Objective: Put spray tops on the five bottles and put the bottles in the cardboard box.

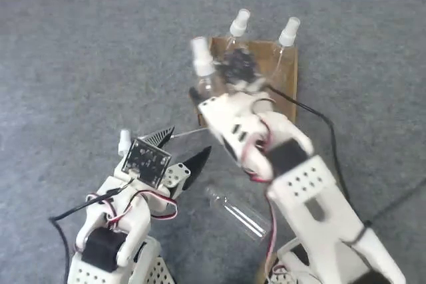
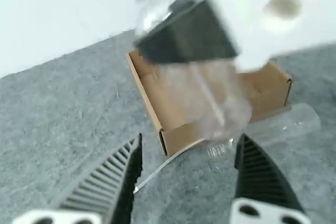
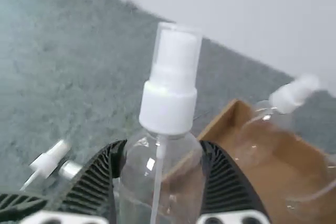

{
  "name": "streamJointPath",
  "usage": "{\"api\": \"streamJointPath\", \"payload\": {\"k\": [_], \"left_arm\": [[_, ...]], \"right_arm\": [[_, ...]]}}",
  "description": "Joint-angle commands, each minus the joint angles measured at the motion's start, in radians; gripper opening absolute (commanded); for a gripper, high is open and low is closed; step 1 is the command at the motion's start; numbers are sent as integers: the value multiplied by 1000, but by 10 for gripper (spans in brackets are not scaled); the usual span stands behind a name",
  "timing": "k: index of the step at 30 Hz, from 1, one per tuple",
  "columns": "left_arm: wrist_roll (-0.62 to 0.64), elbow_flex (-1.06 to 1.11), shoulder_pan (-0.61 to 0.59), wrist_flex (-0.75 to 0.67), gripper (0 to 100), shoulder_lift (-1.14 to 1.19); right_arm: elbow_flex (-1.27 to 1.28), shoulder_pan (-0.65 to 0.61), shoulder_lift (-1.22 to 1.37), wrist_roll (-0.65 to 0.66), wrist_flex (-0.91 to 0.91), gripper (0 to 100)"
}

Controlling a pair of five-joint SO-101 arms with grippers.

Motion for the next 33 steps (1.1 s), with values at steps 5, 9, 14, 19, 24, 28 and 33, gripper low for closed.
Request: {"api": "streamJointPath", "payload": {"k": [5, 9, 14, 19, 24, 28, 33], "left_arm": [[-8, 51, -23, -110, 269, -12], [-8, 62, -72, -138, 269, -11], [-8, 62, -75, -140, 269, -11], [-8, 64, -75, -140, 269, -11], [-8, 64, -75, -135, 269, -11], [-8, 64, -84, -133, 261, -15], [-8, 64, -100, -140, 146, -17]], "right_arm": [[-212, -114, 64, -9, 147, 6], [-229, -108, 35, -9, 209, 6], [-224, -108, -51, -12, 278, 6], [-224, -108, -125, -12, 312, 6], [-224, -97, -150, -6, 346, 6], [-226, 25, -142, -6, 315, 6], [-226, 251, -87, -5, 242, 6]]}}
